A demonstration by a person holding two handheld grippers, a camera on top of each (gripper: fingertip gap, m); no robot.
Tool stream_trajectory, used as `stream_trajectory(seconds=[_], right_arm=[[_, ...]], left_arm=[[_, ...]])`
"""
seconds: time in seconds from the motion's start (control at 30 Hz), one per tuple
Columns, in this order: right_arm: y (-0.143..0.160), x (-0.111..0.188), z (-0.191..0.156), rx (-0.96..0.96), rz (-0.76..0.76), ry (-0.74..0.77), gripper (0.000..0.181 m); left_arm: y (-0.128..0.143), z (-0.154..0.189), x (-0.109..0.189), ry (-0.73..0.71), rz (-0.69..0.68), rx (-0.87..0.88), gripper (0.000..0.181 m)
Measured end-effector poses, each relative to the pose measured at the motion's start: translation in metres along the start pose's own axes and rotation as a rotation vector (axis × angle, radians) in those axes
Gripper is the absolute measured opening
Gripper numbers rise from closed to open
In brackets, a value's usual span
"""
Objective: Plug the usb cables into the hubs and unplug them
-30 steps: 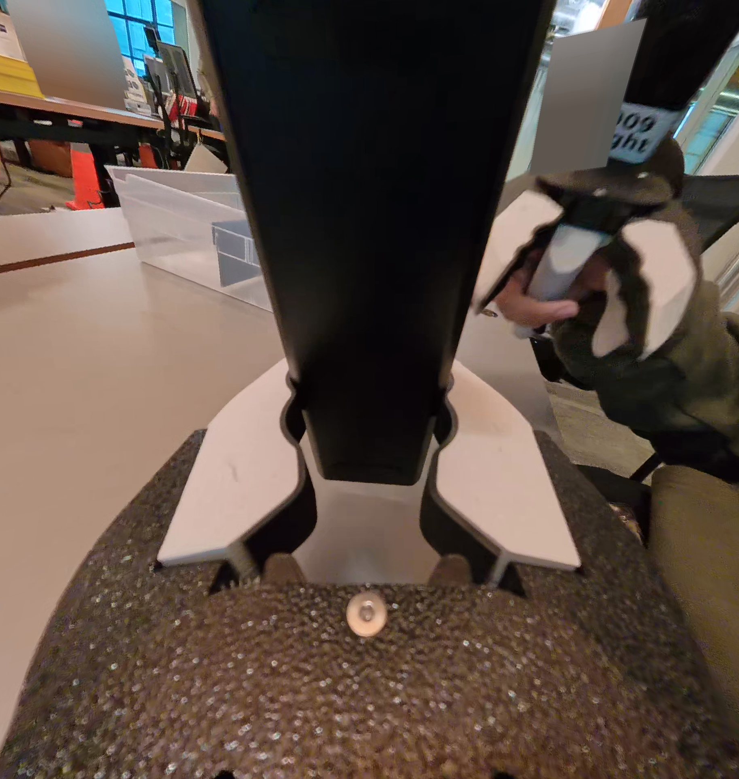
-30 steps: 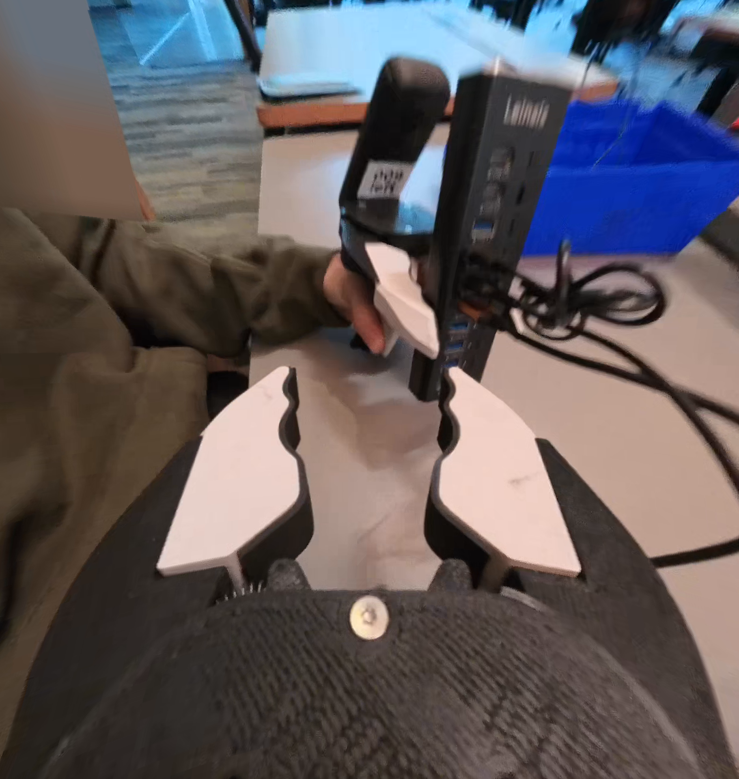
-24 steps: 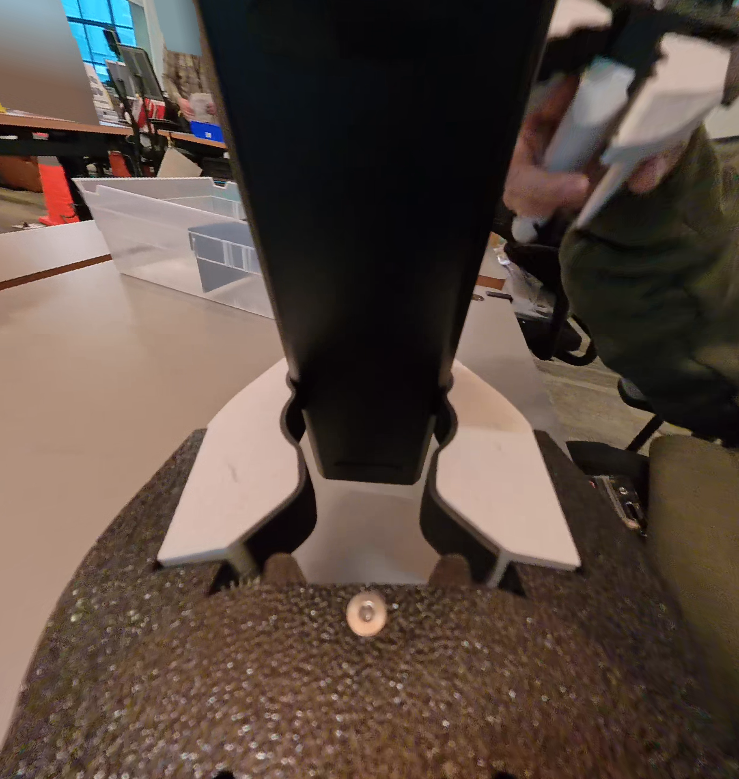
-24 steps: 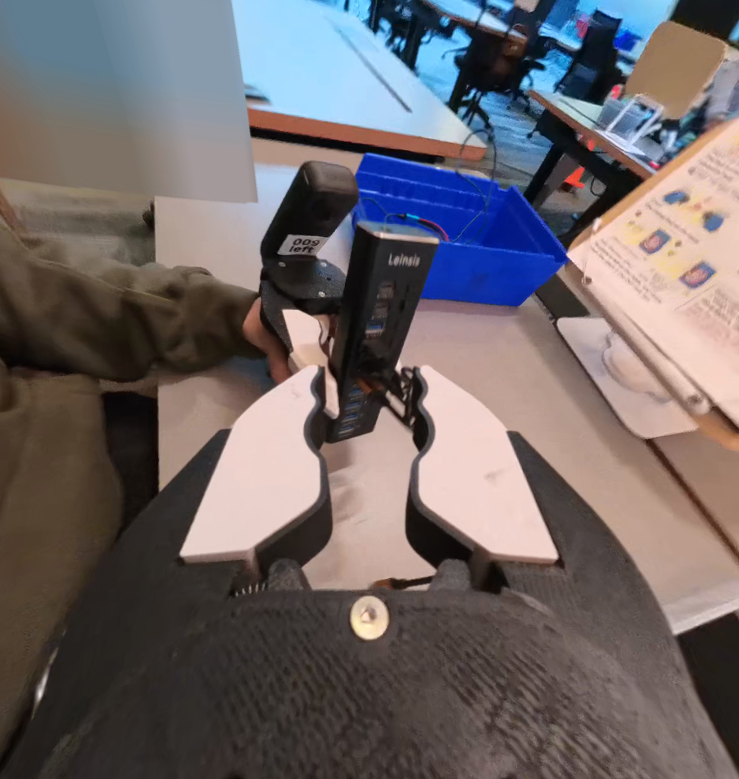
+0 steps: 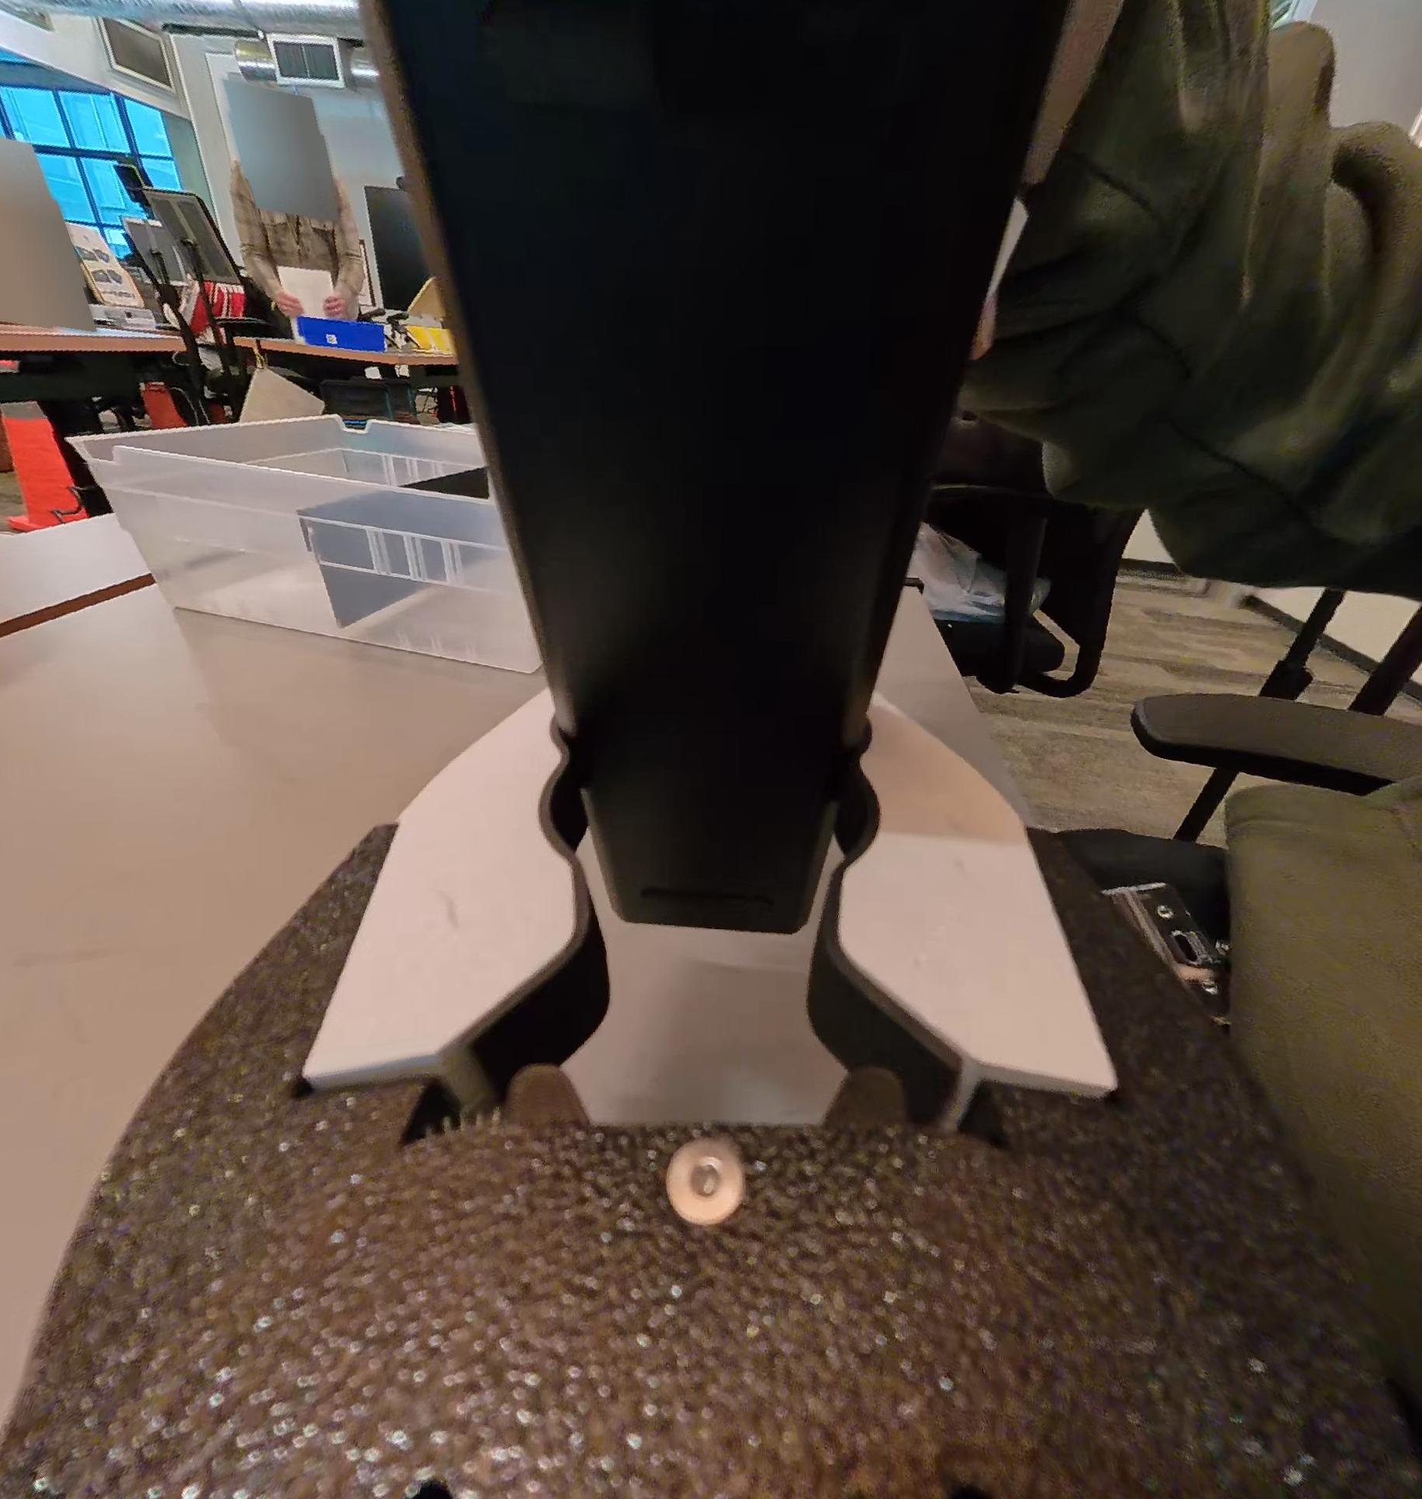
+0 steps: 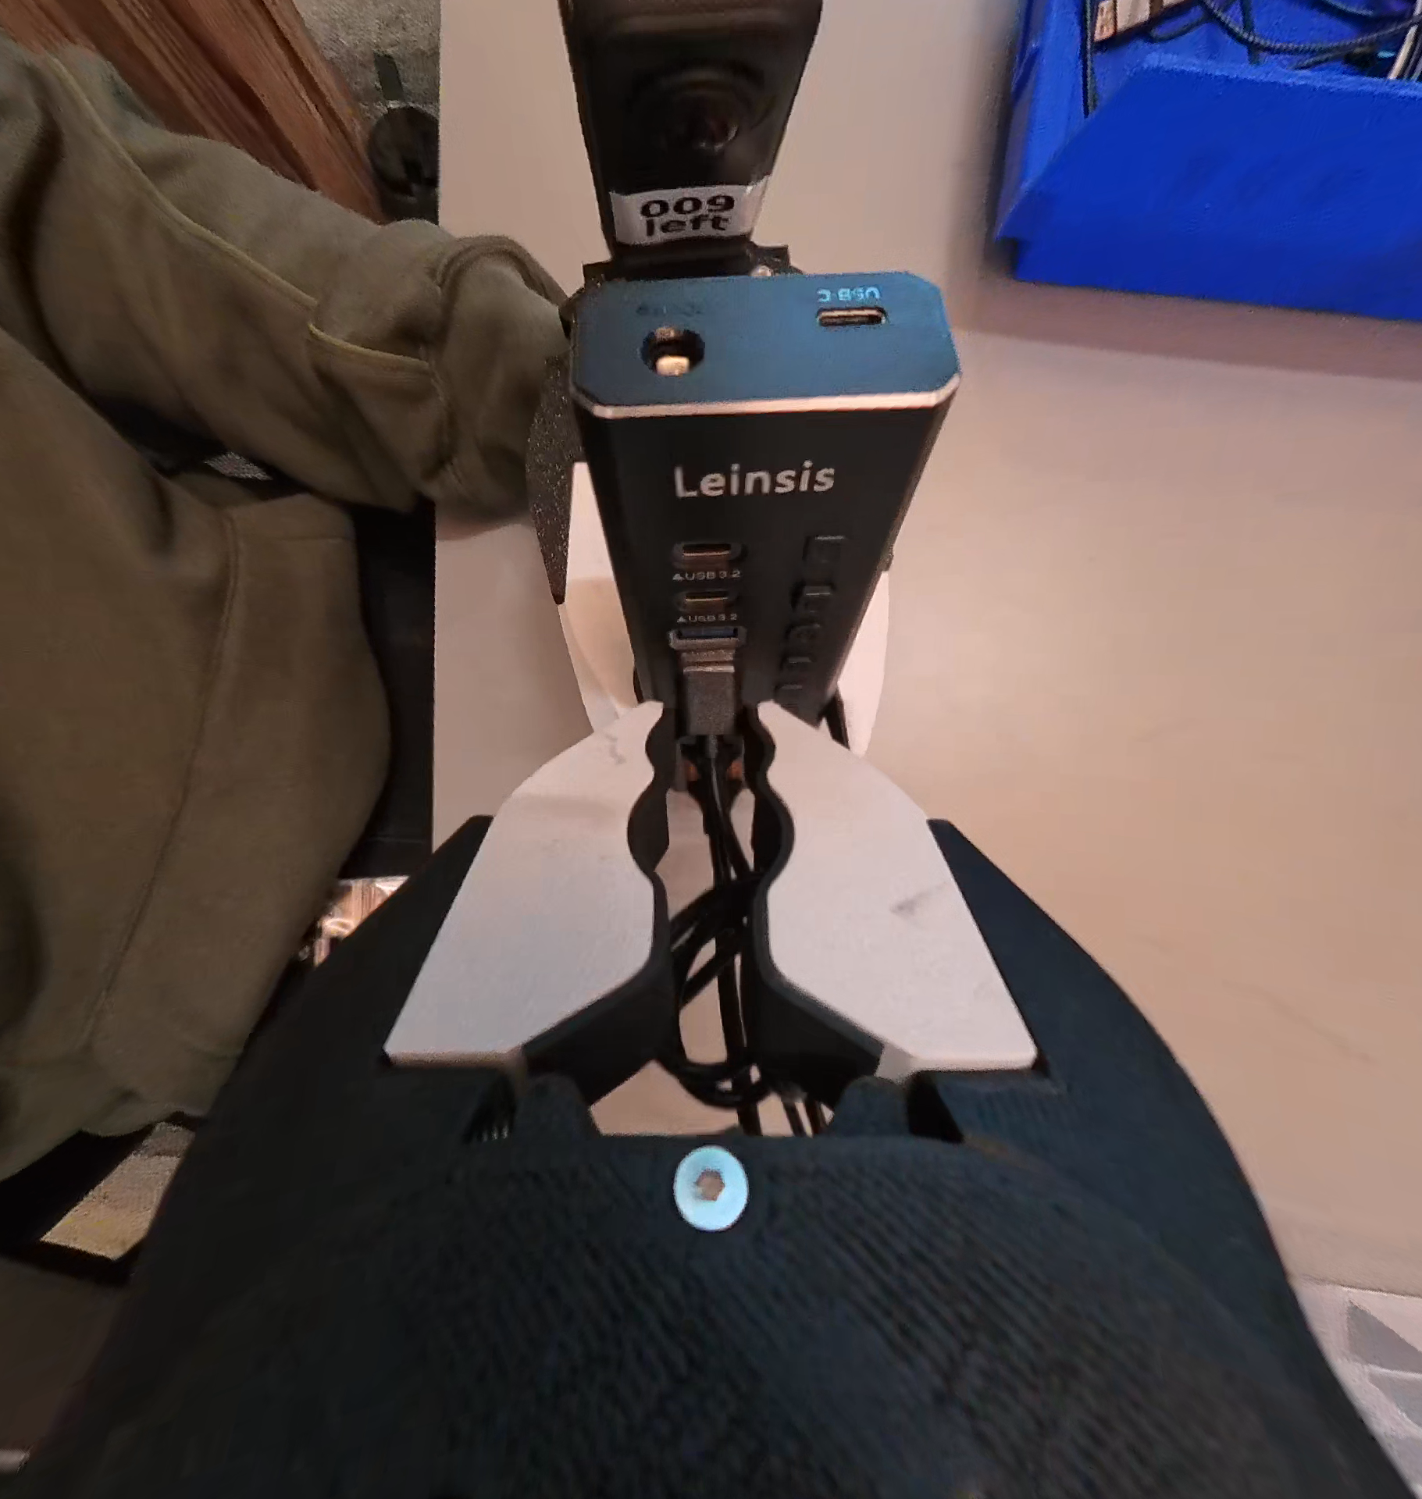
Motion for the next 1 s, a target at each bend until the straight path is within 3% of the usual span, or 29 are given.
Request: stream_trajectory(seconds=[0.3,0.47,0.57,0.77,1.0], right_arm=[[0.001,-0.005,0.004,-0.021,0.153,-0.05,0.015],[0.005,0.005,0.001,0.01,0.048,-0.014,0.015],[0.006,-0.001,-0.002,0.04,-0.042,0.032,0.015],[-0.004,-0.005,-0.012,0.113,-0.053,0.043,0.014],[0.004,-0.007,-0.011,0.09,0.017,0.042,0.014]], left_arm=[[0.0,-0.002,0.004,0.019,0.039,0.004,0.06],[-0.001,-0.002,0.011,0.04,0.125,0.006,0.06],[0.0,-0.003,0.006,0.006,0.02,-0.029,0.061],[0.0,0.005,-0.001,0.041,-0.031,-0.053,0.059],[-0.006,0.004,0.003,0.079,0.072,0.015,0.06]])
Point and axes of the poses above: each gripper's, where its closed fingertips meet, x back along the fingers, y out of its underside, z = x × y across the jaws, the point moved 10 cm from there along x, back along the fingers, and after that the axes turned 9 degrees about -z, right-handed, at the moved point
